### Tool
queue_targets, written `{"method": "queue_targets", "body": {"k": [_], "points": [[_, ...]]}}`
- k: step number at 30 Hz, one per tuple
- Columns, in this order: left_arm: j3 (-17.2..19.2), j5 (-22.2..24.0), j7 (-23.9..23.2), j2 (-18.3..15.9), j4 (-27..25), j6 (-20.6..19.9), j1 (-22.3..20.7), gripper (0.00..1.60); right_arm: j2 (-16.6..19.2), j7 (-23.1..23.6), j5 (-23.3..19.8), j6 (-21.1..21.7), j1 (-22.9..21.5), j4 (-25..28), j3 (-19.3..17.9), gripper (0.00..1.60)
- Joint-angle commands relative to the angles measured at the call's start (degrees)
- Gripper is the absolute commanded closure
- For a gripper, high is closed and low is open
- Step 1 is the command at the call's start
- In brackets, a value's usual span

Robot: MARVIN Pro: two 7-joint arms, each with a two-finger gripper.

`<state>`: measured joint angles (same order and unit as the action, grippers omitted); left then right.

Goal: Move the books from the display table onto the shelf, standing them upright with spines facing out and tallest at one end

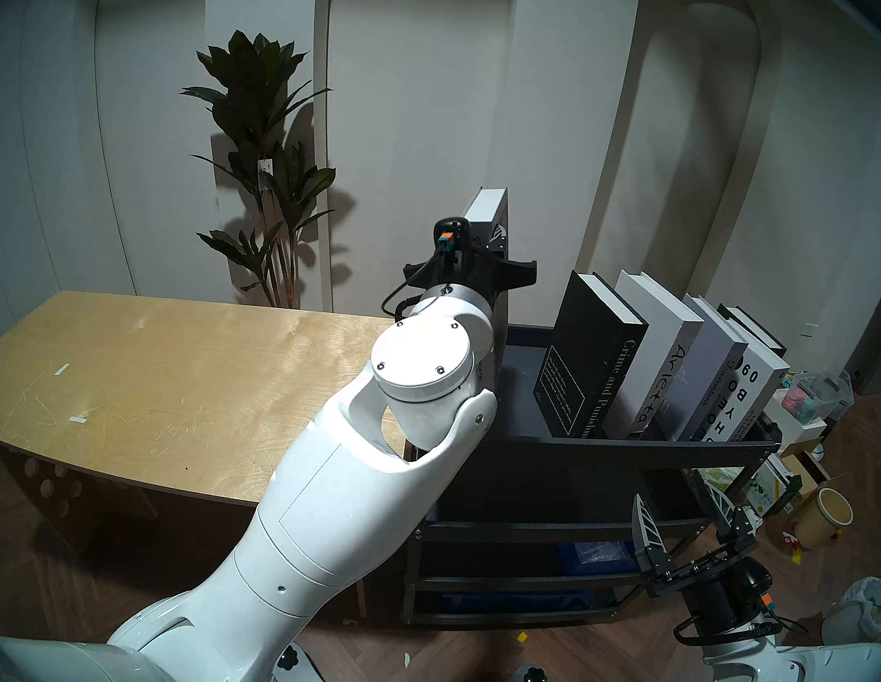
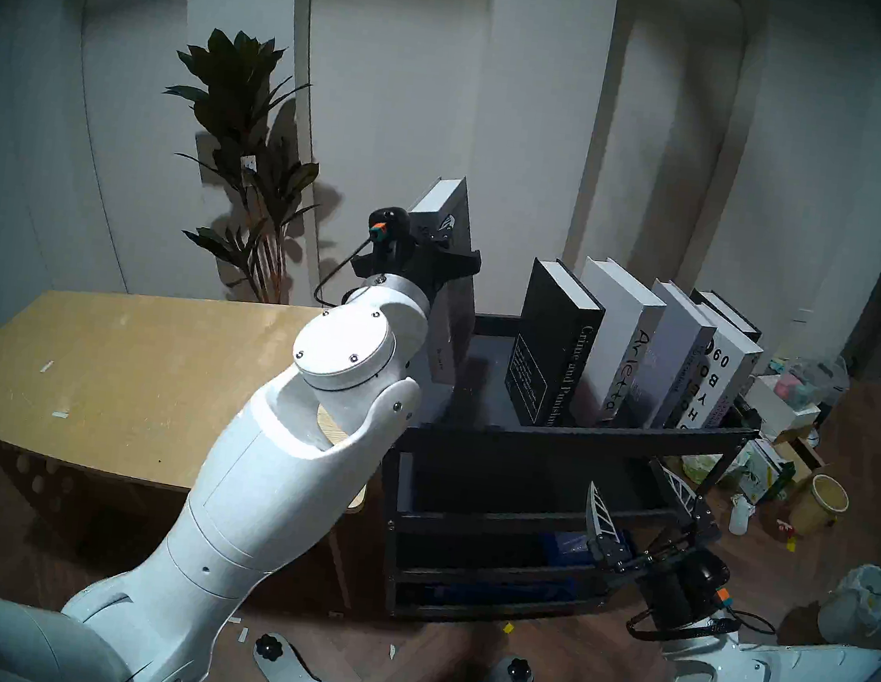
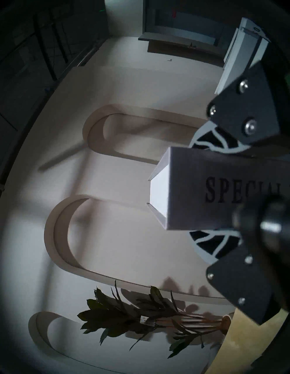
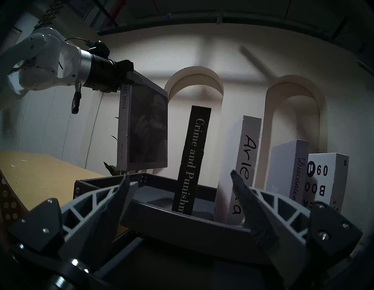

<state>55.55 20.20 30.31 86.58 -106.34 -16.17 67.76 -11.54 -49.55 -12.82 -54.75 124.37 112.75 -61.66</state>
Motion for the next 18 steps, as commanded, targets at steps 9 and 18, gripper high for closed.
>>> {"method": "queue_targets", "body": {"k": [9,18], "points": [[2.26,-1.89,-2.86,0.45,10.73,3.1,-8.36,1.6,-0.44,-0.03,0.04,-0.25,1.2,0.49,-1.78,0.0],[3.0,-1.88,-1.64,1.81,12.37,4.42,-7.44,1.6,-0.71,0.2,0.05,-0.25,2.01,0.52,-2.71,0.0]]}}
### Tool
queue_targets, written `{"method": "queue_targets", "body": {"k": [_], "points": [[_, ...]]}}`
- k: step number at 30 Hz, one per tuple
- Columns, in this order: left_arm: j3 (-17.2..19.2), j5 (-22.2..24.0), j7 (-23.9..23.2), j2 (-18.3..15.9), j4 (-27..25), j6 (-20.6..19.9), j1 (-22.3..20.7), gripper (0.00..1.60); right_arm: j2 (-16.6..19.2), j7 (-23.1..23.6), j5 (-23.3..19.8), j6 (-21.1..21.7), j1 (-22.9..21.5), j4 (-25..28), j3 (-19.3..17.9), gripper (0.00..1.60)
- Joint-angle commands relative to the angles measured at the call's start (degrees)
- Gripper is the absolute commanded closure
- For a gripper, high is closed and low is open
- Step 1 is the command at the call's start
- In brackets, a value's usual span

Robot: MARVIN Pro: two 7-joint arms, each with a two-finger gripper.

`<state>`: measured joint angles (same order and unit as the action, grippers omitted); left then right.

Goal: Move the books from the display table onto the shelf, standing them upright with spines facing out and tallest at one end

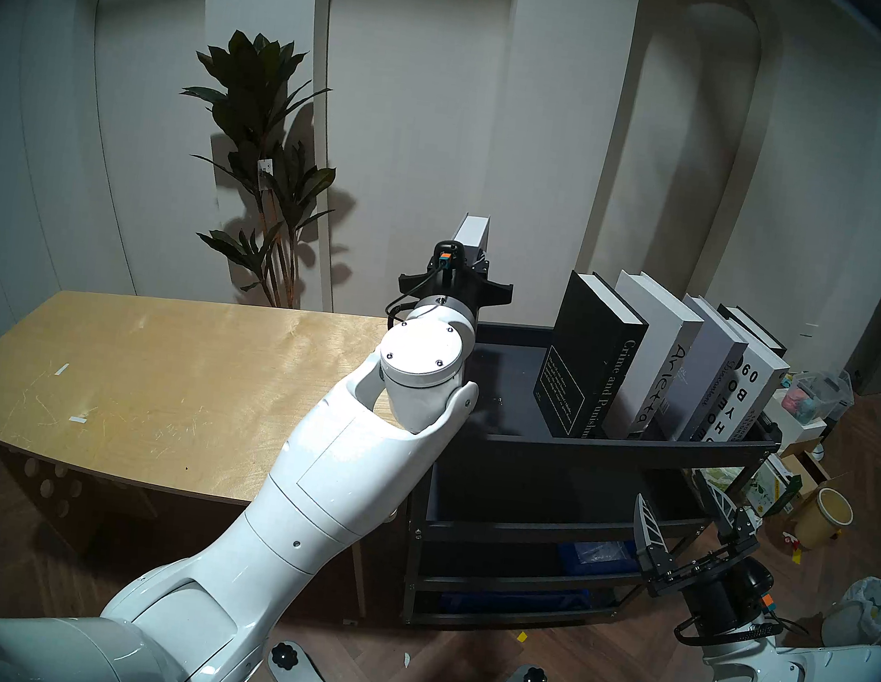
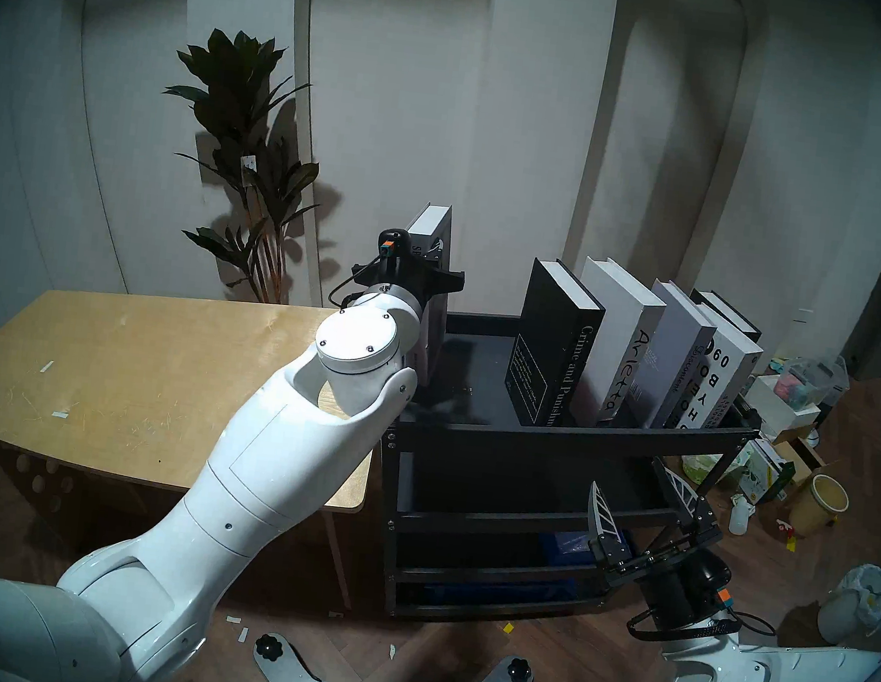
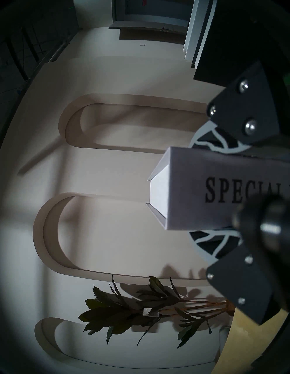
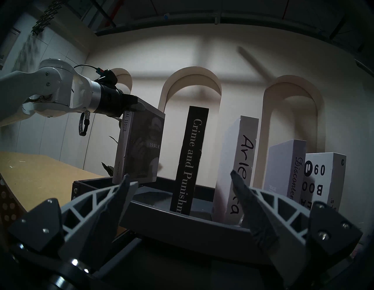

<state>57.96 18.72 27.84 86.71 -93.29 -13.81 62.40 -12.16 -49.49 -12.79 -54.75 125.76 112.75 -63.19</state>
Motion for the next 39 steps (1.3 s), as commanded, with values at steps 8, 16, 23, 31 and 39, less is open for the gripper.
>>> {"method": "queue_targets", "body": {"k": [8,16,23,31,39], "points": [[-1.67,-1.07,1.94,2.13,-1.64,2.66,0.99,1.6,-0.44,0.5,-0.01,-0.25,1.56,0.54,-2.29,0.0],[-4.34,-1.49,3.14,2.64,-0.51,3.88,3.15,1.6,-0.83,1.05,-0.16,-0.25,2.46,0.55,-3.39,0.0],[-5.51,-1.71,3.82,3.28,1.14,4.97,3.2,1.6,-1.33,2.06,-0.61,-0.25,3.35,0.51,-4.58,0.0],[-6.26,-2.01,4.31,3.31,2.16,6.11,3.12,1.6,-2.05,3.57,-1.46,-0.25,4.48,0.47,-6.14,0.0],[-6.88,-2.19,4.22,2.97,1.9,6.44,3.19,0.95,-2.92,5.46,-2.51,-0.25,5.68,0.41,-7.87,0.0]]}}
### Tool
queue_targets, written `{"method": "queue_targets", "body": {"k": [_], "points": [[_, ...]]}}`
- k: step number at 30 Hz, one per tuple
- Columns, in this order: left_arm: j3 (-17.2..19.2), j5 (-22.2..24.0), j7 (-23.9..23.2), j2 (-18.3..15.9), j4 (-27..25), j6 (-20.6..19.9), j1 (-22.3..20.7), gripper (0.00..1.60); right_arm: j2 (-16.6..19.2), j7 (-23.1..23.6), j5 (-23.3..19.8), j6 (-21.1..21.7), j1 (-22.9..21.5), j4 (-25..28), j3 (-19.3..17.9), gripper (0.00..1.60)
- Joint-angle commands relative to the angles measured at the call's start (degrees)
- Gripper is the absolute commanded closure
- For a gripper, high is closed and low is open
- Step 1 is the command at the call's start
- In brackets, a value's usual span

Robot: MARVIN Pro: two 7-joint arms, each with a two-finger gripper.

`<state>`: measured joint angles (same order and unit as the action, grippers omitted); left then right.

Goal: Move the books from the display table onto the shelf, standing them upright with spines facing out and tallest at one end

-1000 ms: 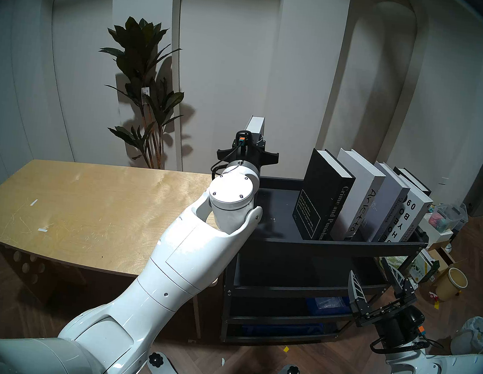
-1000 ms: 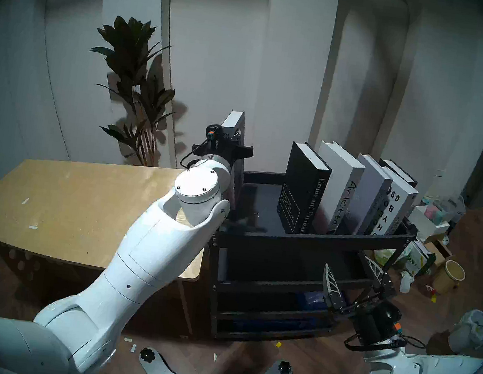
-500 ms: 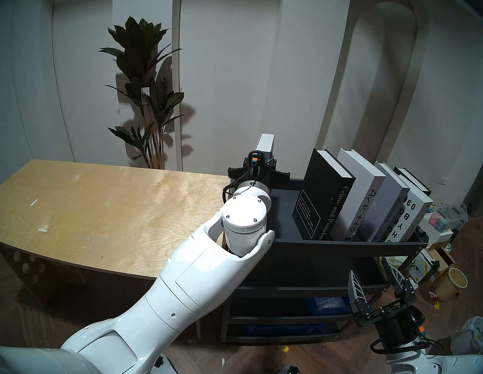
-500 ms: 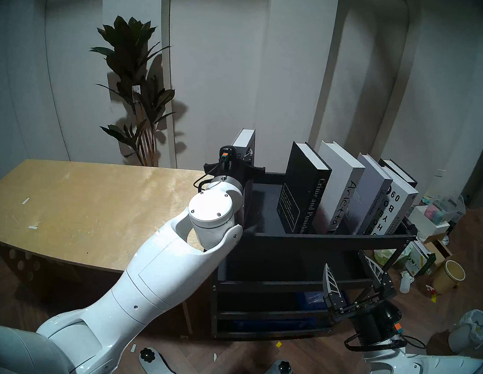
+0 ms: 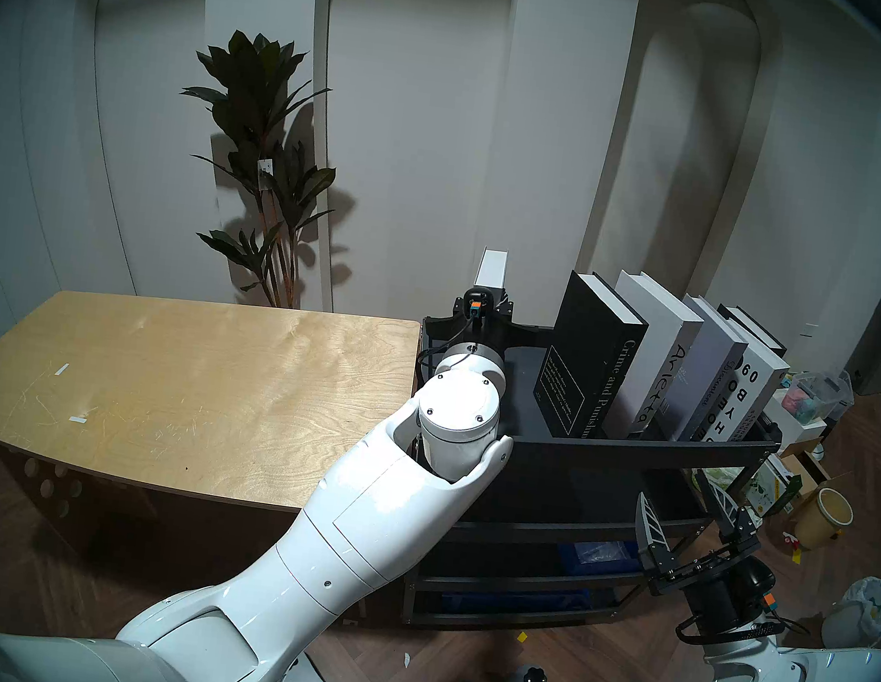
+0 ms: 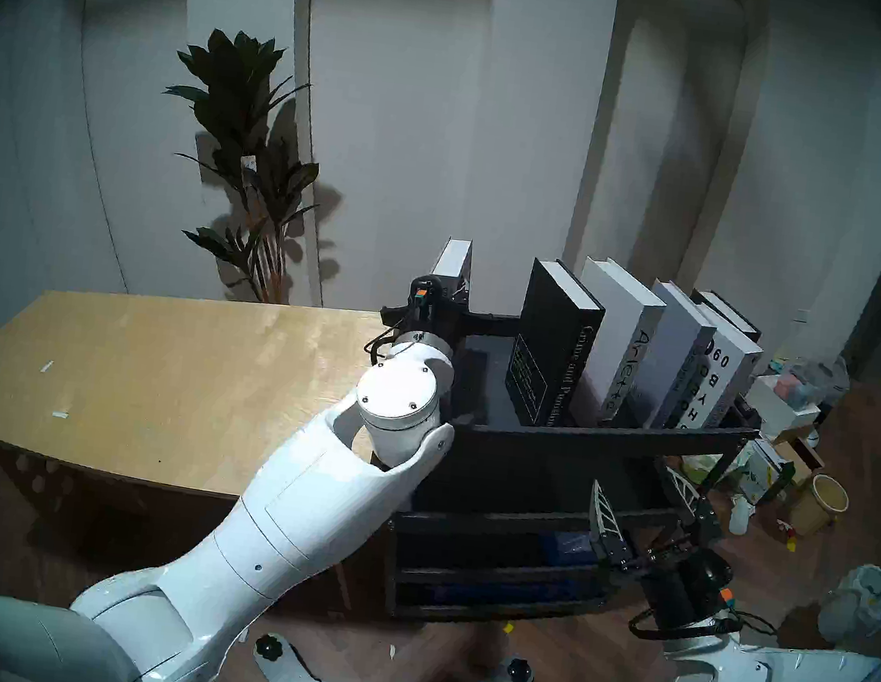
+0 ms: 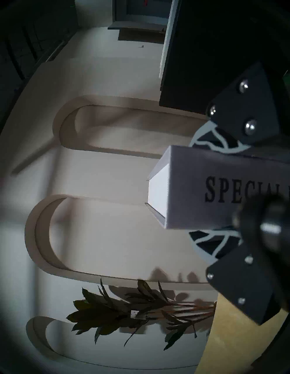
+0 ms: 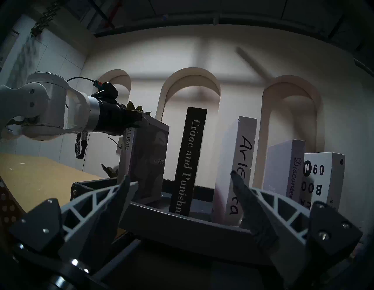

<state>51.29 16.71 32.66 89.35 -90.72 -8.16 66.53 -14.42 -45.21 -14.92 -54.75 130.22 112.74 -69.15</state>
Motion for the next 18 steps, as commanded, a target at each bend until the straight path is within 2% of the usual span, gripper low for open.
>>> {"method": "queue_targets", "body": {"k": [1,2,4,5,12,18], "points": [[-0.28,-0.18,-0.68,0.31,-0.69,0.84,-0.93,0.85,-0.78,1.43,-0.52,-0.25,1.38,0.42,-2.16,0.0],[-0.33,-0.2,-0.69,0.32,-0.72,0.86,-0.92,0.48,-0.87,1.61,-0.61,-0.25,1.49,0.41,-2.32,0.0],[-0.49,-0.3,-0.76,0.29,-1.09,0.84,-0.99,0.07,-1.09,2.08,-0.87,-0.25,1.75,0.4,-2.71,0.0],[-0.52,-0.32,-0.76,0.29,-1.23,0.78,-1.01,0.0,-1.23,2.39,-1.04,-0.25,1.92,0.39,-2.97,0.0],[-0.66,-0.45,-0.86,0.13,-1.79,0.68,-1.09,0.0,-2.14,4.28,-2.05,-0.25,2.95,0.33,-4.53,0.0],[-0.63,-0.19,-1.01,-0.1,-4.43,0.1,-0.69,0.0,-2.85,5.79,-2.89,-0.25,3.61,0.28,-5.61,0.0]]}}
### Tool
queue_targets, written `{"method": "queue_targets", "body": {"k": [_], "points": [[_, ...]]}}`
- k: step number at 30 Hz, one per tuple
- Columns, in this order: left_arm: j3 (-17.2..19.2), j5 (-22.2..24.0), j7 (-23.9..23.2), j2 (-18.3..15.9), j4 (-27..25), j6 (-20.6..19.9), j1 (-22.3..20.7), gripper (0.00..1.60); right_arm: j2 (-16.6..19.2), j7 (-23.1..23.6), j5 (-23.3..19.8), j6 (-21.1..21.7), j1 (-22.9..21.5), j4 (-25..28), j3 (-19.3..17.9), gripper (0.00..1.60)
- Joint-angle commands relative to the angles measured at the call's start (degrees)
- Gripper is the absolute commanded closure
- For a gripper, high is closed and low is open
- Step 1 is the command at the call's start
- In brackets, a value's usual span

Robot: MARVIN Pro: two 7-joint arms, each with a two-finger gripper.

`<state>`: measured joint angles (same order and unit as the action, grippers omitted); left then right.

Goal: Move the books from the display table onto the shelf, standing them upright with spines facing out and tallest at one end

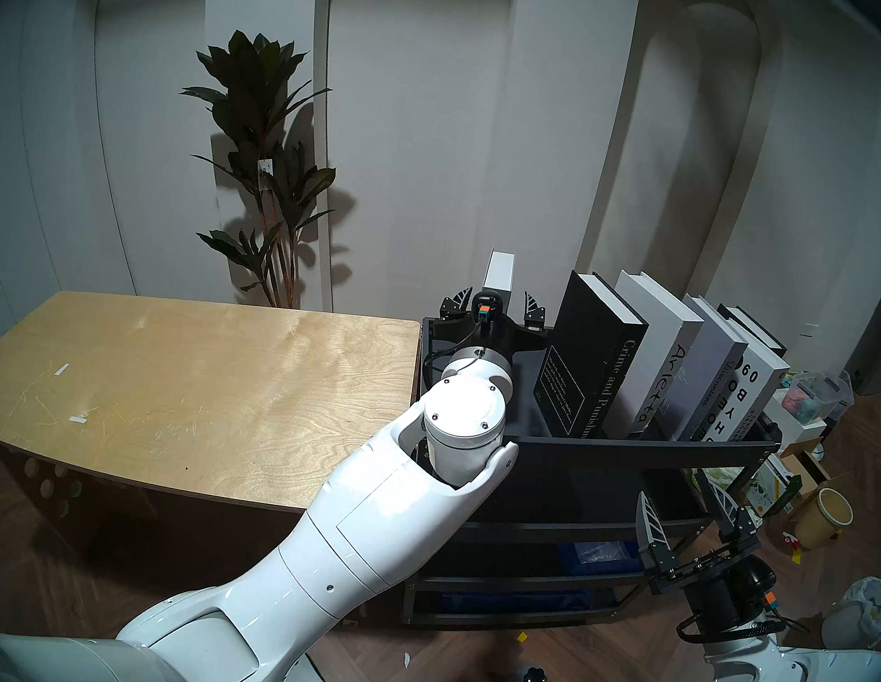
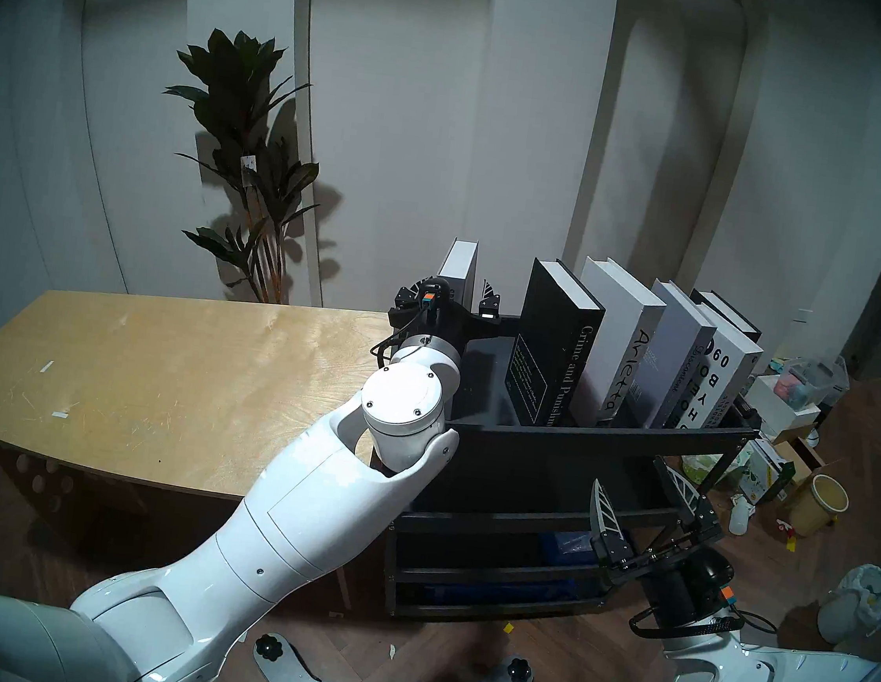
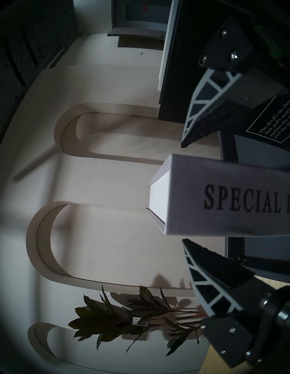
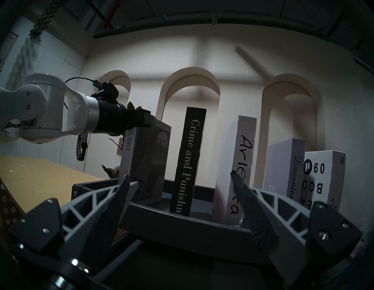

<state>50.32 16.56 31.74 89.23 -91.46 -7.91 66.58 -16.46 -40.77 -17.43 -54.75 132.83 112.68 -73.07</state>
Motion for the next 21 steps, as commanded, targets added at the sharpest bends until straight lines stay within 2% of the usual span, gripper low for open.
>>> {"method": "queue_targets", "body": {"k": [1,15,21], "points": [[0.59,0.65,-0.39,0.14,-4.96,-0.14,-0.44,0.0,-0.82,1.42,-0.46,-0.25,0.98,0.33,-1.67,0.0],[1.27,5.87,-2.5,7.77,-15.11,2.37,-5.82,0.0,-1.01,2.36,-1.44,-0.25,0.68,0.17,-1.38,0.0],[2.6,5.8,-3.49,6.73,-19.75,3.46,-7.46,0.0,-1.17,2.83,-1.89,-0.25,0.64,0.16,-1.42,0.0]]}}
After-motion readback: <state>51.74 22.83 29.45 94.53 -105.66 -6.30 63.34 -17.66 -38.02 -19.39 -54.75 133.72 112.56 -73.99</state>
